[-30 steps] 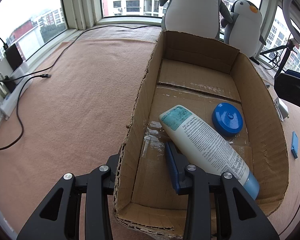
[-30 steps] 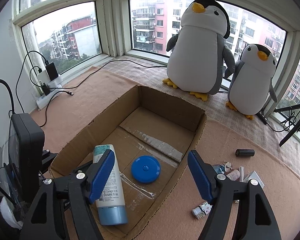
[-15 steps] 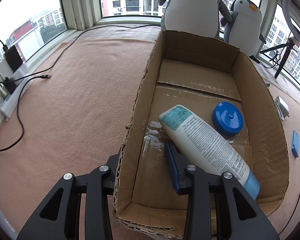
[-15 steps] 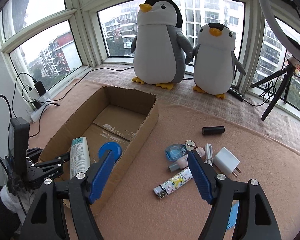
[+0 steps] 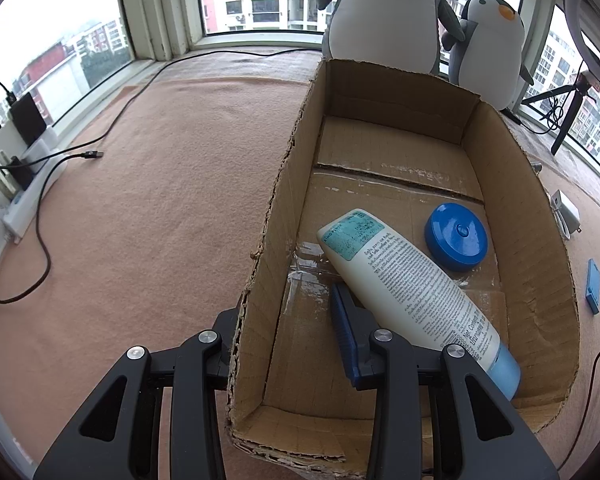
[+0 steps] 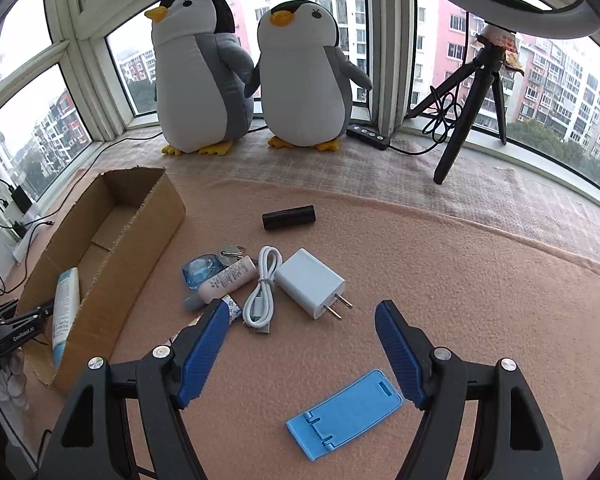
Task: Organize rigid objects
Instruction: 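Move the right gripper back over the white charger, then grasp the white charger with the right gripper and lift it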
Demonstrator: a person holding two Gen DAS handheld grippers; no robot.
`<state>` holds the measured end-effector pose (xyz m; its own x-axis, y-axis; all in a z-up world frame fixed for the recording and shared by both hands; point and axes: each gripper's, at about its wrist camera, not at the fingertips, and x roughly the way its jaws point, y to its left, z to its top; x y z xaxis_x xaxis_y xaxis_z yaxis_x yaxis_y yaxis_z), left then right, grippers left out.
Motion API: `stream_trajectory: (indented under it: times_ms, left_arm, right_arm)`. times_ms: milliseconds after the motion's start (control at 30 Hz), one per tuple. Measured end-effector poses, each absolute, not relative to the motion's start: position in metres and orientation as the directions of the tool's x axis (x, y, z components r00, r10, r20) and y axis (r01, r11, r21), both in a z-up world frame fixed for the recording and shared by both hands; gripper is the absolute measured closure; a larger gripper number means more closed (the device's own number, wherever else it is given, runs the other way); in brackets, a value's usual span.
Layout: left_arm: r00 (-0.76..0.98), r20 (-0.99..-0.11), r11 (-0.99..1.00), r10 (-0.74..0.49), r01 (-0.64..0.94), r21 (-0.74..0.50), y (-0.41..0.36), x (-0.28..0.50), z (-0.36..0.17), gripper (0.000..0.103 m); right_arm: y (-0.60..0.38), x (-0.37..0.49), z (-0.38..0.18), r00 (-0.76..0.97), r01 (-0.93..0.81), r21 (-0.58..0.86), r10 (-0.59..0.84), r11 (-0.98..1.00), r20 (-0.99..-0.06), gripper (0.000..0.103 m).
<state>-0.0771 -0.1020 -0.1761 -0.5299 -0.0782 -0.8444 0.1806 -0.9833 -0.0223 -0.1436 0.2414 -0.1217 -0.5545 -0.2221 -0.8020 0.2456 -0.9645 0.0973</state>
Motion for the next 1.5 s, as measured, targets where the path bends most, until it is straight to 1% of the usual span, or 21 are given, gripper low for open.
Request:
stream_trajectory:
  times_ms: [300, 367, 567, 700, 867, 933, 1000, 1067, 1233, 1300, 1500]
  left_arm:
    - [-0.529, -0.845, -0.983, -0.082, 0.183, -0.019, -0.101, -0.076, -0.176, 0.067]
    - [-0.529, -0.845, -0.983, -0.08, 0.181, -0.02, -0.102, -0.076, -0.176, 0.067]
    - [-0.525, -0.847, -0.983, -0.087, 0.185, -0.013, -0.1, -0.079, -0.175, 0.067]
    - [-0.524, -0.847, -0.982, -0.086, 0.187, -0.016, -0.1, -0.08, -0.176, 0.067]
    - [-0.523, -0.848, -0.982, -0.087, 0.188, -0.015, -0.1, -0.08, -0.175, 0.067]
    - [-0.523, -0.848, -0.982, -0.087, 0.187, -0.015, -0.1, -0.08, -0.175, 0.067]
    - [-0.523, -0.848, -0.982, -0.087, 0.187, -0.015, -0.1, -0.08, -0.175, 0.067]
    - [-0.523, -0.848, -0.982, -0.087, 0.187, -0.015, -0.1, -0.08, -0.175, 0.067]
    - [-0.524, -0.847, -0.982, -0.087, 0.188, -0.015, -0.1, -0.08, -0.175, 0.067]
    - [-0.524, -0.847, -0.982, -0.087, 0.189, -0.016, -0.099, -0.08, -0.175, 0.067]
    - [-0.528, -0.845, -0.981, -0.084, 0.192, -0.022, -0.1, -0.081, -0.175, 0.068]
  right_arm:
    - [0.233, -0.168, -0.145, -0.517, 0.304, 0.036, -0.197, -0.952, -0.833, 0.033]
    - [0.232, -0.172, -0.149, -0.514, 0.318, 0.018, -0.188, -0.948, -0.837, 0.036]
    - [0.232, -0.187, -0.157, -0.494, 0.348, 0.003, -0.186, -0.938, -0.849, 0.041]
    - [0.227, -0.188, -0.16, -0.483, 0.38, 0.004, -0.202, -0.925, -0.852, 0.042]
    - [0.219, -0.192, -0.166, -0.478, 0.398, -0.023, -0.186, -0.917, -0.858, 0.043]
    - [0.219, -0.194, -0.168, -0.473, 0.396, -0.022, -0.184, -0.918, -0.861, 0.046]
    - [0.221, -0.197, -0.169, -0.467, 0.389, -0.01, -0.188, -0.921, -0.864, 0.051]
    - [0.224, -0.201, -0.17, -0.46, 0.376, 0.009, -0.195, -0.927, -0.866, 0.058]
    - [0.226, -0.205, -0.173, -0.447, 0.356, 0.03, -0.198, -0.934, -0.872, 0.069]
    - [0.227, -0.205, -0.173, -0.446, 0.349, 0.039, -0.203, -0.936, -0.872, 0.071]
    - [0.23, -0.199, -0.17, -0.447, 0.317, 0.059, -0.204, -0.947, -0.871, 0.071]
